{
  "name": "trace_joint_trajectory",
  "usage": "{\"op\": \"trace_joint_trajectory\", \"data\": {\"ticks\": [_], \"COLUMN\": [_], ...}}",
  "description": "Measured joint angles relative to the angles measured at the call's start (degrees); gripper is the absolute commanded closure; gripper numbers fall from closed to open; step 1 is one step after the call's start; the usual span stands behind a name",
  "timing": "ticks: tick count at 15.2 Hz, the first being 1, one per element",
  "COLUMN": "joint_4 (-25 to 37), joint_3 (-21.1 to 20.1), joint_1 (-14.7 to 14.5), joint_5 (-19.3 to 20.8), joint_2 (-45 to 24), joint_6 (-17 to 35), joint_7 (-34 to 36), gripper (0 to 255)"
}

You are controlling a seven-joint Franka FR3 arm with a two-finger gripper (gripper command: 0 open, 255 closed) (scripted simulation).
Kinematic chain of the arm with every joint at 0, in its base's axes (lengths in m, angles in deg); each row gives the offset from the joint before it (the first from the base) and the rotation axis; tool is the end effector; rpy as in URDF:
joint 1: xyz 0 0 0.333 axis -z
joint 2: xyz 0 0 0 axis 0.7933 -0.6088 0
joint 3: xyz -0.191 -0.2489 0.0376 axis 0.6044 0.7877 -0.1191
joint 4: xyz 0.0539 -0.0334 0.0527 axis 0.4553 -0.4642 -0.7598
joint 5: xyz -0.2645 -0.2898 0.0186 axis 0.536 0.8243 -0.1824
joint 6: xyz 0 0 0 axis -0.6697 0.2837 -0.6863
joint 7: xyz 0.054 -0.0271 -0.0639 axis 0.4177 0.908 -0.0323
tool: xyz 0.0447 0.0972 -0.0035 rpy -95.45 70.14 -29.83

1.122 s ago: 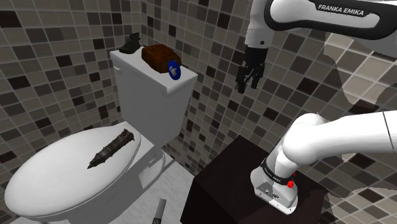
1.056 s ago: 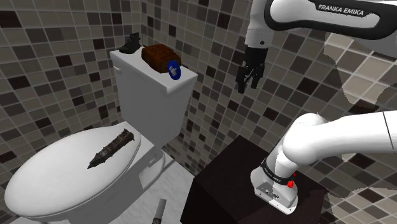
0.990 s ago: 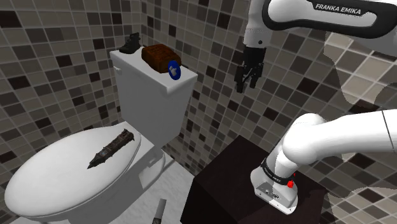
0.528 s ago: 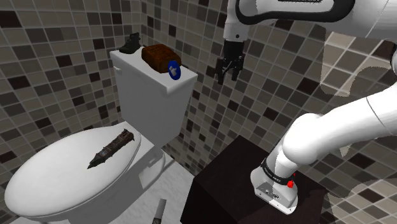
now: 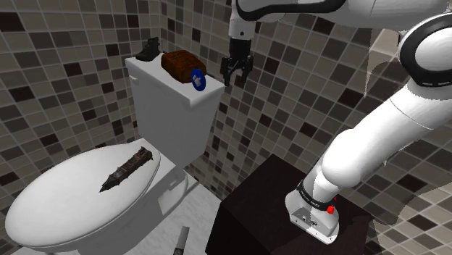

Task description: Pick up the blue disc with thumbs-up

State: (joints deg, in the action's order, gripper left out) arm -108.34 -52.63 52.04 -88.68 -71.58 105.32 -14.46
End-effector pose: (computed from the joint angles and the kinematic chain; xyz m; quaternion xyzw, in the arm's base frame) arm 0.4789 0.0342 0.5368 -0.9948 0.0570 0.0822 0.0173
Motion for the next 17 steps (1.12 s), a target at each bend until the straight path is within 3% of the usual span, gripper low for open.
{"op": "trace_joint_trajectory", "data": {"ticks": [9, 16, 17], "joint_4": [22.75, 51.78, 53.52], "joint_3": [-0.53, -0.67, -0.63], "joint_1": [-0.43, -1.49, -1.5], "joint_5": [1.23, 2.56, 2.65], "joint_2": [-19.86, -40.09, -41.58], "joint_6": [-1.28, -8.92, -9.12], "joint_7": [1.19, 2.25, 2.21], "gripper": [0, 0, 0]}}
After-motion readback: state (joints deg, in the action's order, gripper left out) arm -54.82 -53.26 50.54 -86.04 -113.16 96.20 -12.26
